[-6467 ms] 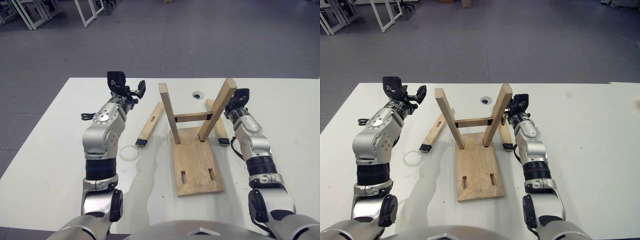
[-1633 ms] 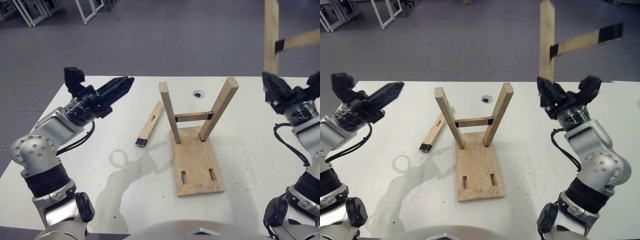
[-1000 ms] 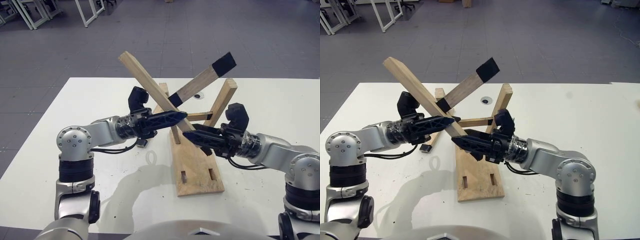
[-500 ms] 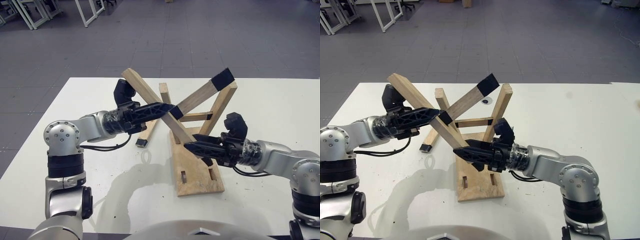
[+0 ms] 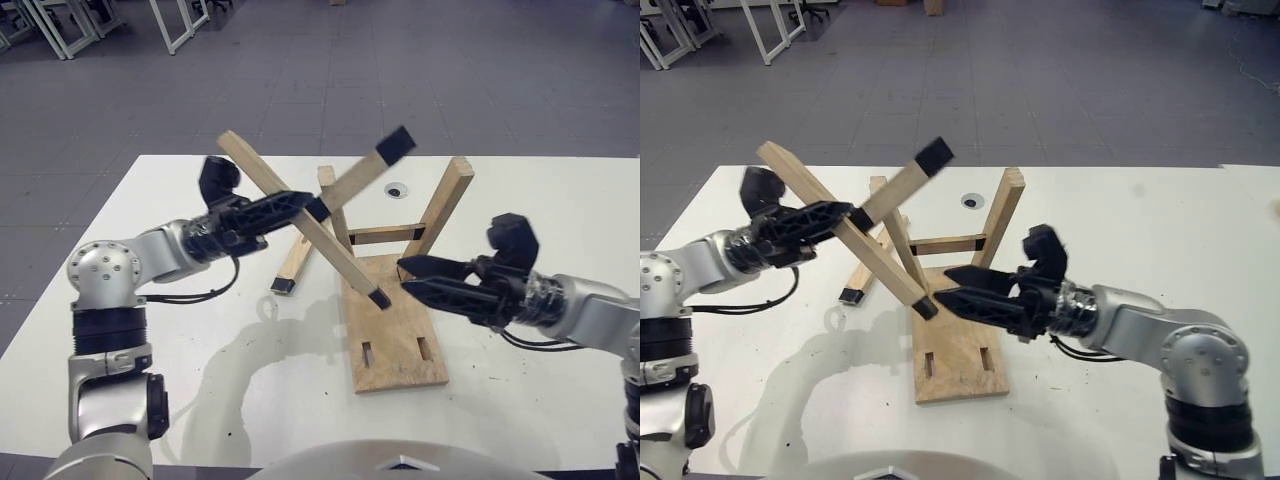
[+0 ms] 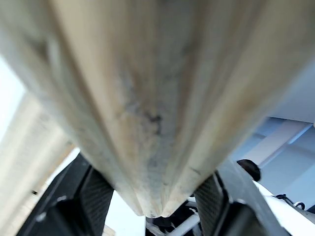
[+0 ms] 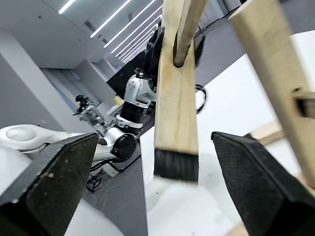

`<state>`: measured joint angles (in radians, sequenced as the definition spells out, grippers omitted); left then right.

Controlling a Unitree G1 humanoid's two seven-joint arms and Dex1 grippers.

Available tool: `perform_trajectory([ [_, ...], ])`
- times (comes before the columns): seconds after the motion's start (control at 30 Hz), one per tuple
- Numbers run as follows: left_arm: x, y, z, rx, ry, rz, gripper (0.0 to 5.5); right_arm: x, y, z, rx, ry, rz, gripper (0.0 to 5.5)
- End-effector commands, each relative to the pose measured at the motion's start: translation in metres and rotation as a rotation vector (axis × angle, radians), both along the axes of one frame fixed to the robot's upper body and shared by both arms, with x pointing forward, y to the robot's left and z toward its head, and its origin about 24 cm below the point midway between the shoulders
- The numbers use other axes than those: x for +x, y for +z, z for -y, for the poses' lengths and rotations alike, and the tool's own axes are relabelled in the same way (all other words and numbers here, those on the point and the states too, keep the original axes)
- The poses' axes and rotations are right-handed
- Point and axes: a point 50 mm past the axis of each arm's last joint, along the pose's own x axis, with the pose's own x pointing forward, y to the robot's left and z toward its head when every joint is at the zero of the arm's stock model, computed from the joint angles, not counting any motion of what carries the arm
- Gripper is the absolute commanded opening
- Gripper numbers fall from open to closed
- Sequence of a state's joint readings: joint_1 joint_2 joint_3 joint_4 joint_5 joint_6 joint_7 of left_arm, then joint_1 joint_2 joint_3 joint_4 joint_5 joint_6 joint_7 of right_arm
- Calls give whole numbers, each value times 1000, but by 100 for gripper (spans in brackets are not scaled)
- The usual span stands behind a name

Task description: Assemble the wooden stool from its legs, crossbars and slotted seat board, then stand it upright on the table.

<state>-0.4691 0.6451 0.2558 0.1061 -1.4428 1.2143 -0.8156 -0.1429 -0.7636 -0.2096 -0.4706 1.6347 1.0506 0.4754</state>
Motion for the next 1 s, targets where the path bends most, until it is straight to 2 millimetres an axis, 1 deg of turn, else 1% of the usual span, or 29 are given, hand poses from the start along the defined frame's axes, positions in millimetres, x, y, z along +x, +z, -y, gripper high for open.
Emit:
perform_trajectory([
  [0.03, -13, 10, 6, 81, -108, 91, 207, 8, -16, 24, -135, -133, -15, 460],
  [0.07, -20, 7, 12, 126, -155, 106, 207, 10, -24, 28, -166, -171, -32, 460],
  [0.13, -31, -12, 29, 306, -210, 202, 206, 10, -45, 33, -240, -227, -71, 460],
  [0.2, -31, -32, 39, 431, -176, 374, 206, 5, -62, 34, -296, -235, -98, 460],
  [0.27, -28, -37, 45, 444, -155, 467, 206, 1, -72, 32, -337, -223, -104, 460],
  [0.33, -27, -38, 48, 419, -149, 473, 206, 1, -79, 32, -365, -221, -102, 460],
  [0.5, -35, -47, 52, 407, -204, 433, 206, 3, -86, 32, -381, -234, -93, 460],
  [0.57, -36, -50, 50, 423, -221, 420, 206, 4, -87, 32, -380, -244, -91, 460],
  [0.67, -33, -59, 44, 459, -213, 395, 206, 5, -88, 32, -378, -256, -86, 460],
  [0.83, -28, -76, 42, 530, -159, 437, 206, 8, -86, 29, -376, -258, -69, 460],
  [0.9, -26, -76, 43, 534, -158, 454, 206, 7, -86, 28, -375, -258, -68, 460],
  [1.0, -21, -69, 45, 539, -161, 505, 206, 6, -88, 26, -373, -258, -70, 460],
])
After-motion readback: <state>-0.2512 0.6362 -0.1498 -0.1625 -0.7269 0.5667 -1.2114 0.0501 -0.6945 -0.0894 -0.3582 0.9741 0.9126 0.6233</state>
